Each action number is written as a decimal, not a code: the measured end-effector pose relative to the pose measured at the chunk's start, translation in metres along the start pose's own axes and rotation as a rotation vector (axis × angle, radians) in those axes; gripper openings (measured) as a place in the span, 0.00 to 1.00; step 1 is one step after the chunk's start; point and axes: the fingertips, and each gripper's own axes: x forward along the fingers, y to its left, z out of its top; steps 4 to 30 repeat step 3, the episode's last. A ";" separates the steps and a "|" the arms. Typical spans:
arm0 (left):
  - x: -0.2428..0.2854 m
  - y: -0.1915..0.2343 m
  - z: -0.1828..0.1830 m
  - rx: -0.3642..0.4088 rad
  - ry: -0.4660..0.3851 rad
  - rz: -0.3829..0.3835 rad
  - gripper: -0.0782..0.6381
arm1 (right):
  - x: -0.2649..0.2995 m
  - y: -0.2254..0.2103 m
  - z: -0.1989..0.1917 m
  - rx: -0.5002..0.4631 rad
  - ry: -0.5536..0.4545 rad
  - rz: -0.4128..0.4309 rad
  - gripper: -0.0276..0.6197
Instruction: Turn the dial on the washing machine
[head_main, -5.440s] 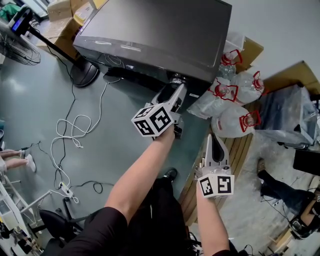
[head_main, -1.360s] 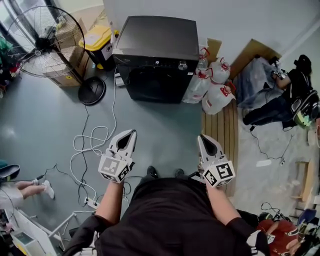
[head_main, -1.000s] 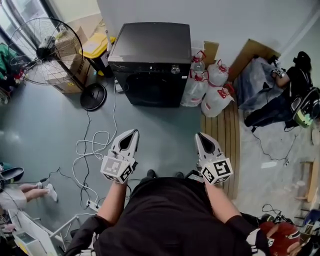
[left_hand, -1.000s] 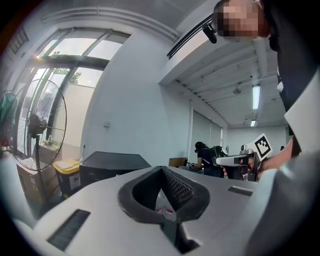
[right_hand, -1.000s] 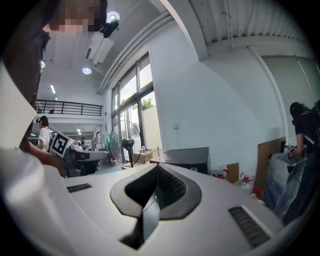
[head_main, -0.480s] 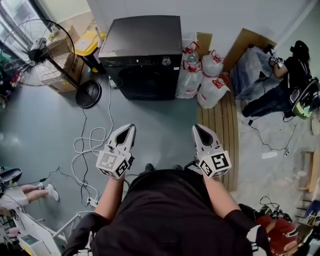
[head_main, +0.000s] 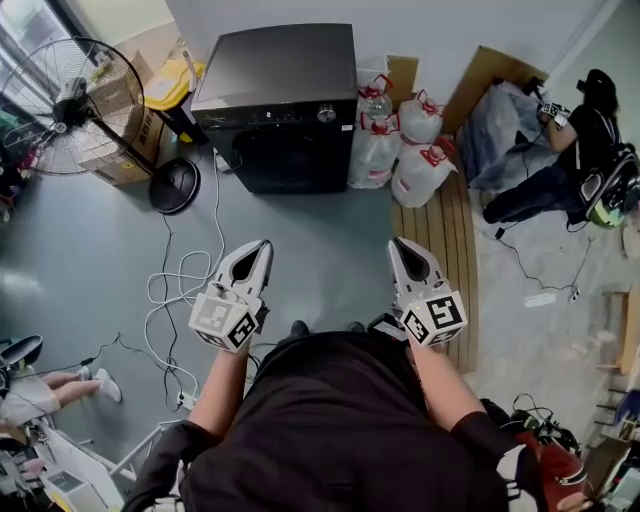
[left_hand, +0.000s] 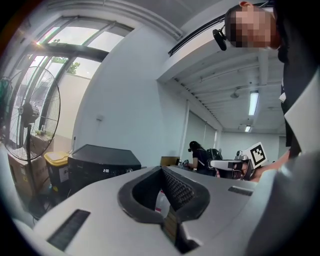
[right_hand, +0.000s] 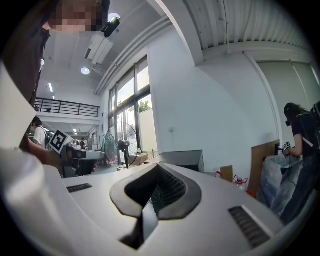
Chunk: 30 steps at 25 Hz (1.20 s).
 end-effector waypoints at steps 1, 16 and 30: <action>-0.001 -0.001 -0.001 -0.001 0.002 -0.002 0.13 | -0.001 0.000 0.000 -0.002 0.000 -0.001 0.08; -0.002 -0.003 -0.003 -0.001 0.005 -0.005 0.13 | -0.003 0.001 0.000 -0.005 0.000 -0.002 0.08; -0.002 -0.003 -0.003 -0.001 0.005 -0.005 0.13 | -0.003 0.001 0.000 -0.005 0.000 -0.002 0.08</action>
